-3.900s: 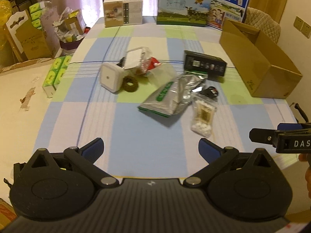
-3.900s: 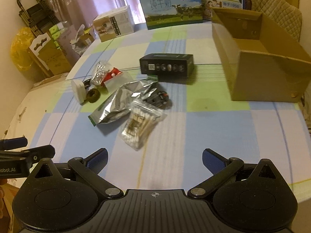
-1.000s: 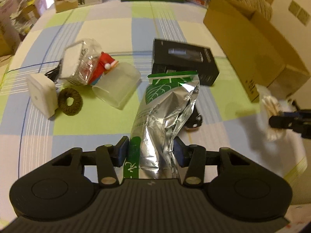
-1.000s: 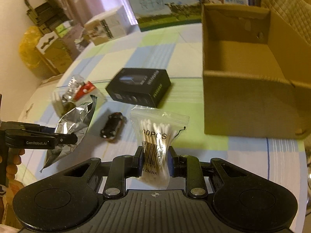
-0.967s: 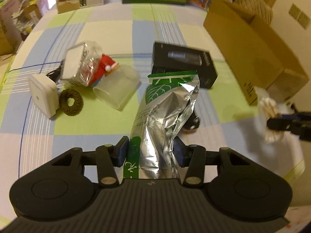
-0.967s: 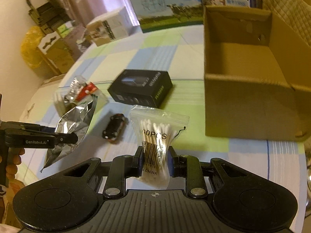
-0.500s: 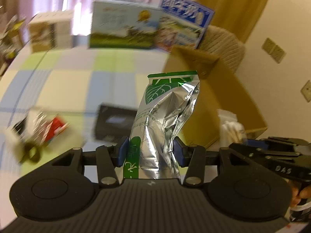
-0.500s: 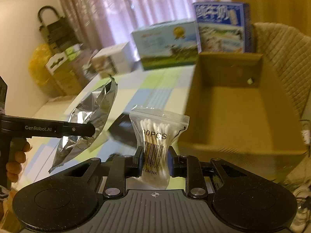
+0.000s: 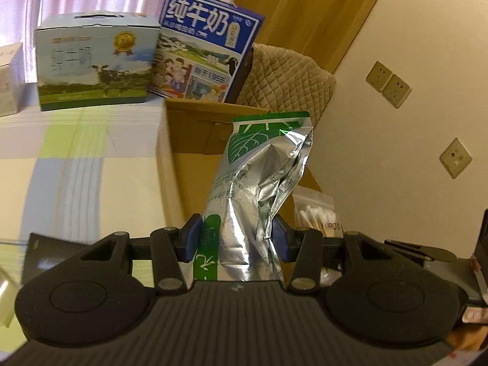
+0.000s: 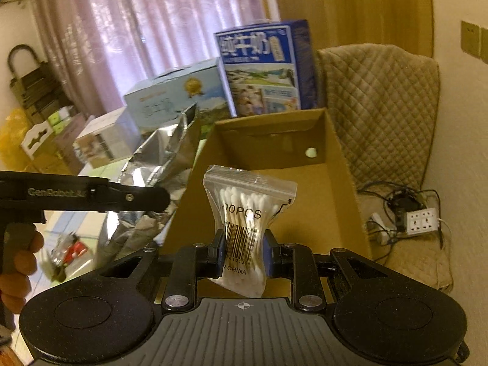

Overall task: Organize objects
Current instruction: 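Carry both bags into the cardboard box and open both tools to release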

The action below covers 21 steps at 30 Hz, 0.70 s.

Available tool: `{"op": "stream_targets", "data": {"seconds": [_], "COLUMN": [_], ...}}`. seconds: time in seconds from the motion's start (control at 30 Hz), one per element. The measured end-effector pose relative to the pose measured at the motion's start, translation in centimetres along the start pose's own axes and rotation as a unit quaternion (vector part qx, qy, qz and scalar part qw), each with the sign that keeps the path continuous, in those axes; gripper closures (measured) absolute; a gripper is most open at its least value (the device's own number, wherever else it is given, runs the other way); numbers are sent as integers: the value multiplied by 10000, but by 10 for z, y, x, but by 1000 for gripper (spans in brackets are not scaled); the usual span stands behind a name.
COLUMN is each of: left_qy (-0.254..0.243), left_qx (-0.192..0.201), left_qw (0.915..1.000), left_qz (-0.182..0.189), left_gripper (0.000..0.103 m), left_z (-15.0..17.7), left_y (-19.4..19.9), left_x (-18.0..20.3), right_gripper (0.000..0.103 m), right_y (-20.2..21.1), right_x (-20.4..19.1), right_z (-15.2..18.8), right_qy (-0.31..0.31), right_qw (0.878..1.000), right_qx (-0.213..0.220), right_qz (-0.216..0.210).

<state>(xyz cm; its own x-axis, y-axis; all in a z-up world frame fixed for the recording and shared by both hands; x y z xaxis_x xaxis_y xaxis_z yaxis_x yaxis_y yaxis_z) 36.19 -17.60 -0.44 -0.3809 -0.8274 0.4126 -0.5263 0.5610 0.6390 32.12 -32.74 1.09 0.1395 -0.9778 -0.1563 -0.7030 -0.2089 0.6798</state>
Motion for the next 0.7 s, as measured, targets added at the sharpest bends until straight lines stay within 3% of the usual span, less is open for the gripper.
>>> {"op": "stream_targets", "data": {"seconds": [0.33,0.37,0.4,0.43,0.63,0.7], "left_qy": [417,485,523,532,526,424], "left_qx": [-326,-365,-364,-379,-679,-731], "left_qw": [9984,9980,9979,9978,9959,9959], "left_qz": [-214,-190,-151,-112,-270,-328], "left_gripper": [64,74,92,96,90,84], "left_z": [-13,-12,-13,-13,-8,-7], "left_y": [-63,-67,-71,-77,-100,-102], "left_x": [8,6,5,5,-3,-4], "right_gripper": [82,82,82,82,82,82], "right_y": [-38,-41,-43,-46,-57,-58], "right_x": [29,31,33,35,46,48], "right_z": [-7,-7,-7,-7,-6,-4], "right_qy": [-89,-83,-79,-82,-130,-108], "right_qw": [9989,9988,9987,9986,9974,9969], "right_qx": [-399,-426,-451,-479,-640,-702], "right_qz": [210,216,221,227,310,342]}}
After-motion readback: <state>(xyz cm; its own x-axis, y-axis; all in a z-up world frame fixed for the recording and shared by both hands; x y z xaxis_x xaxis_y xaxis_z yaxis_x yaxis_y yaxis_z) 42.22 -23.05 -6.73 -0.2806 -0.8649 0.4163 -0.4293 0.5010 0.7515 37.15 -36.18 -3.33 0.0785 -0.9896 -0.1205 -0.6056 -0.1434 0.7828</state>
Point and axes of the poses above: each gripper's, at about its wrist camera, not at the fingertips, and y roughly against the way its jaws point, x to its right, z to its underside, the point moved 2 cm from there along -y, roughly the way its jaws point, and after that the axes turned 6 degrees about z, right-handed, at the moved point
